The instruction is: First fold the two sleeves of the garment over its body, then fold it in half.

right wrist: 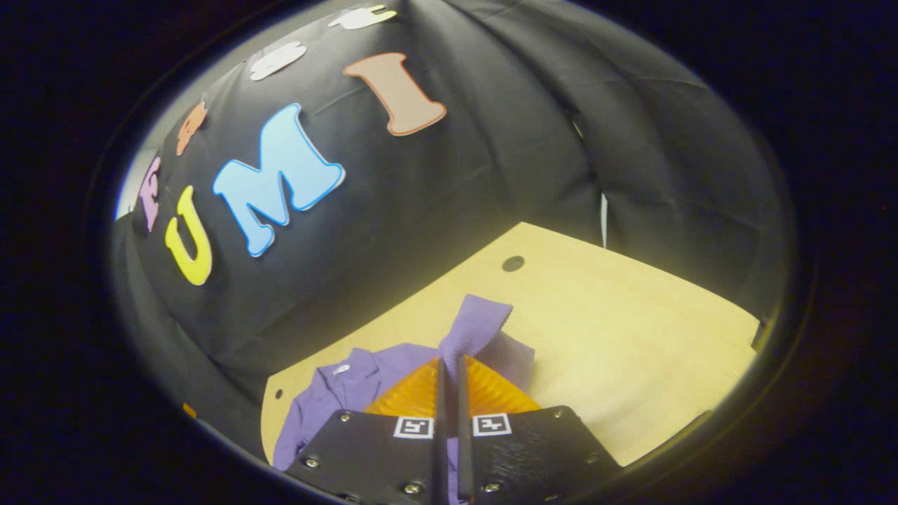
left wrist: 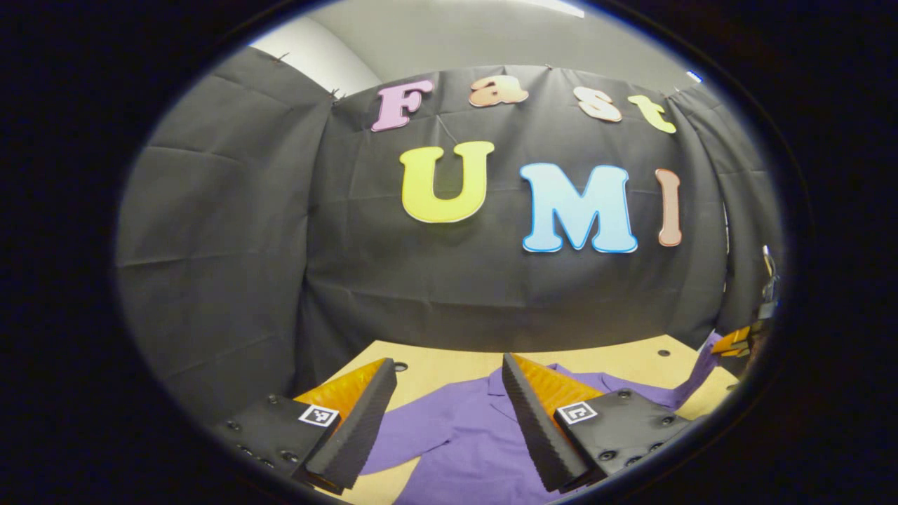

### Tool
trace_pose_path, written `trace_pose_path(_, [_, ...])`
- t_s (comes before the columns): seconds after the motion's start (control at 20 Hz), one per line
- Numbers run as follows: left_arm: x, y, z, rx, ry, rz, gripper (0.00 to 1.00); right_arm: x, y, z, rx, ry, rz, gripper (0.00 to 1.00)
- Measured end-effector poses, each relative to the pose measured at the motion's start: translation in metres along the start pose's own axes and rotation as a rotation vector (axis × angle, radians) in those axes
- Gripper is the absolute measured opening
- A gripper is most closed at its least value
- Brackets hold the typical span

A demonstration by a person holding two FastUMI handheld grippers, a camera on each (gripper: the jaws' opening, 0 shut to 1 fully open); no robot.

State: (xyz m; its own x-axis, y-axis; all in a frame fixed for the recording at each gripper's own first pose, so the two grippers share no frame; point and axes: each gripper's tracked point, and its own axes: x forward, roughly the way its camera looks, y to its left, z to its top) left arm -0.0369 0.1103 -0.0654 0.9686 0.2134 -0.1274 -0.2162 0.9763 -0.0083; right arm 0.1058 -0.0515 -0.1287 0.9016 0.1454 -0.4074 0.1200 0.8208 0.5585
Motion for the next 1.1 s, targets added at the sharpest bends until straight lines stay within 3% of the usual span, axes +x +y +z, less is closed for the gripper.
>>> trace_pose_path(0.15, [-0.007, 0.015, 0.001, 0.002, -0.004, 0.019, 0.96, 0.005, 0.024, -0.001, -0.018, -0.041, 0.021, 0.06])
trace_pose_path(0.3, [-0.011, 0.029, 0.001, 0.018, -0.005, 0.032, 0.96, 0.005, 0.011, -0.011, -0.085, -0.092, -0.066, 0.06])
trace_pose_path(0.45, [-0.009, 0.035, -0.003, 0.024, 0.004, -0.001, 0.96, -0.011, -0.009, -0.012, -0.151, -0.134, -0.151, 0.06])
trace_pose_path(0.7, [0.005, 0.028, -0.002, 0.012, -0.003, -0.096, 0.97, -0.03, 0.008, 0.002, -0.199, -0.196, -0.163, 0.05])
trace_pose_path(0.9, [0.011, 0.027, -0.01, 0.022, 0.002, -0.153, 0.96, -0.033, 0.085, 0.008, -0.392, -0.233, -0.076, 0.06])
trace_pose_path(1.1, [0.008, 0.045, -0.007, 0.008, -0.007, -0.15, 0.96, -0.013, 0.16, -0.014, -0.451, -0.202, 0.035, 0.05])
